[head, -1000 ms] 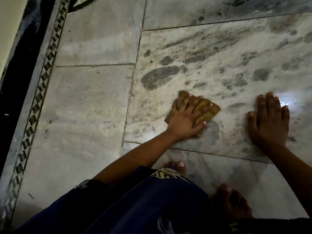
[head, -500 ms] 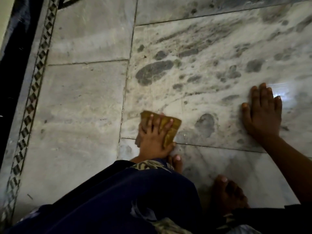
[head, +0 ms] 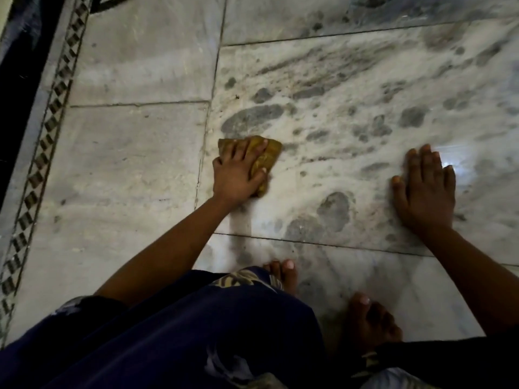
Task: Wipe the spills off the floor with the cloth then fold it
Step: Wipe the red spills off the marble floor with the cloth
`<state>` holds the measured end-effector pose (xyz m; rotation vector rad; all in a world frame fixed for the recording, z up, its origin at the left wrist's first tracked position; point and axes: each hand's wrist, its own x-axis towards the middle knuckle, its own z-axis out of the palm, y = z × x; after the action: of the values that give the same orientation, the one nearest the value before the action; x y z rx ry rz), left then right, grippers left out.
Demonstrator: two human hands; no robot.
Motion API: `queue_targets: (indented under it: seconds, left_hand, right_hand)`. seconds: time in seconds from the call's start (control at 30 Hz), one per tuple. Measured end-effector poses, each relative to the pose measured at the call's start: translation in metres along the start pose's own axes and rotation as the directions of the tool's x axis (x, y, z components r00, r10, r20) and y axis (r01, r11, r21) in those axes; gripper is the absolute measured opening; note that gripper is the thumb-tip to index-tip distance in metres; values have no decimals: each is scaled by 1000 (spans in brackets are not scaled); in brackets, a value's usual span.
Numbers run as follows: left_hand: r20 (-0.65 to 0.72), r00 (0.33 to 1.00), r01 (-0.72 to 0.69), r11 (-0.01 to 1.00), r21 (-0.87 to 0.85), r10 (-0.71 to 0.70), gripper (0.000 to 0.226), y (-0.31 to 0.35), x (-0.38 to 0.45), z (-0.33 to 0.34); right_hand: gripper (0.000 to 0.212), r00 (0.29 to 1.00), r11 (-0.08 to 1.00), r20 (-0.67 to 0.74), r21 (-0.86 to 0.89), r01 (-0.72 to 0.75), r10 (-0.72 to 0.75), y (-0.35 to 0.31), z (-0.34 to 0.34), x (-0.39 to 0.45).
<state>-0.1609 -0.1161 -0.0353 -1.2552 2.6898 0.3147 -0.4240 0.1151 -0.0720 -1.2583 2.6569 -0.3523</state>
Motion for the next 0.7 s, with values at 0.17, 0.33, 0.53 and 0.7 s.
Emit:
queue_targets:
  seconds: [0.17, 0.33, 0.53, 0.7]
  left_hand:
    - [-60, 996, 59, 997, -40, -61, 67, 4, -35, 10]
    - [-73, 995, -68, 997, -42, 65, 61, 52, -41, 13]
    - [7, 994, -95, 880, -465, 111, 60, 101, -23, -1]
    - [225, 974, 209, 239, -948, 40, 44, 126, 7, -49]
  right_hand:
    - [68, 997, 998, 56, 36, 56, -58, -4, 4, 1]
    - [76, 998, 998, 69, 62, -2, -2, 1, -9, 4]
    - [82, 997, 985, 71, 171, -30, 18, -5, -21, 9]
    - [73, 998, 954, -56, 294, 48, -33, -18, -52, 20]
